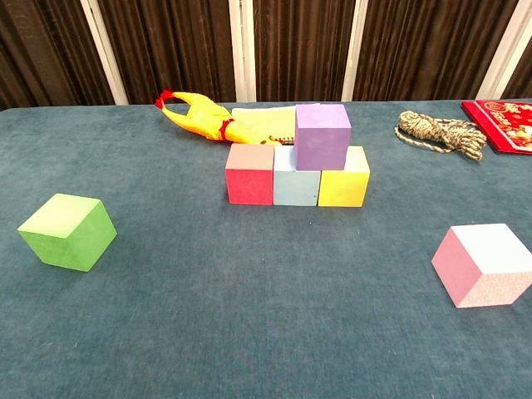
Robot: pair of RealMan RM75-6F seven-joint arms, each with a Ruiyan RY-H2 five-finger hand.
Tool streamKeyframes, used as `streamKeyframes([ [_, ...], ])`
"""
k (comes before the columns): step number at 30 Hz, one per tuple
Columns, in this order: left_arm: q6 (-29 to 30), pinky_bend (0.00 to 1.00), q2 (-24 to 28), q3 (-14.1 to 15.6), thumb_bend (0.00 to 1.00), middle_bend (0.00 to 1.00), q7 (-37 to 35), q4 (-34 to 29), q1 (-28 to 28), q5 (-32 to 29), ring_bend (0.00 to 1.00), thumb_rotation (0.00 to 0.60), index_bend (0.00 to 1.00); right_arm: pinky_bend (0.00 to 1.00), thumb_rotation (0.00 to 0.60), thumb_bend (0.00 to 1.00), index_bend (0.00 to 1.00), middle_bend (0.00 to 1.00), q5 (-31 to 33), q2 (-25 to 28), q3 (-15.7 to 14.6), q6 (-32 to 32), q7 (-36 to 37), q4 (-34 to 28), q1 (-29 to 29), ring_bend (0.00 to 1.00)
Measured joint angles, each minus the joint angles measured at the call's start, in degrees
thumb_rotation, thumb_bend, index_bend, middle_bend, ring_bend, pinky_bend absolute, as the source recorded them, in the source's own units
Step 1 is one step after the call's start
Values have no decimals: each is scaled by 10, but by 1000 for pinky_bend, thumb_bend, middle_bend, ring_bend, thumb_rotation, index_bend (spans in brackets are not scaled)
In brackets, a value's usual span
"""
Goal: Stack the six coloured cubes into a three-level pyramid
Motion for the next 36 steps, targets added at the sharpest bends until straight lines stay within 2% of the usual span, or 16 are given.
streamKeyframes([
  [4, 28, 0, -55, 12, 0, 0, 46, -7, -26, -34, 0, 600, 17, 0, 600, 250, 35, 26, -32, -32, -21, 35, 27, 46, -31, 2],
  [7, 46, 0, -91, 22, 0, 24, 84, -9, -45, -59, 0, 600, 22, 0, 600, 249, 35, 26, -48, -35, -28, 41, 51, 54, -39, 2],
  [15, 118, 0, -184, 42, 4, 47, 179, 0, -87, -116, 0, 600, 46, 0, 600, 250, 35, 26, -47, -35, -32, 33, 63, 54, -47, 2],
  [18, 129, 0, -205, 48, 51, 59, 203, 5, -104, -131, 0, 600, 65, 0, 600, 250, 35, 26, -37, -35, -28, 31, 66, 49, -50, 2],
  [23, 126, 0, -212, 52, 63, 58, 212, 14, -121, -146, 0, 600, 69, 0, 600, 250, 35, 26, -29, -34, -23, 29, 64, 44, -53, 2],
  [32, 74, 0, -183, 66, 79, 74, 216, 27, -153, -166, 0, 600, 98, 0, 600, 250, 35, 26, -10, -35, -17, 22, 52, 32, -59, 2],
  [36, 61, 0, -179, 79, 164, 112, 218, 42, -165, -165, 0, 600, 109, 0, 600, 250, 35, 26, -7, -37, -14, 22, 46, 28, -61, 2],
])
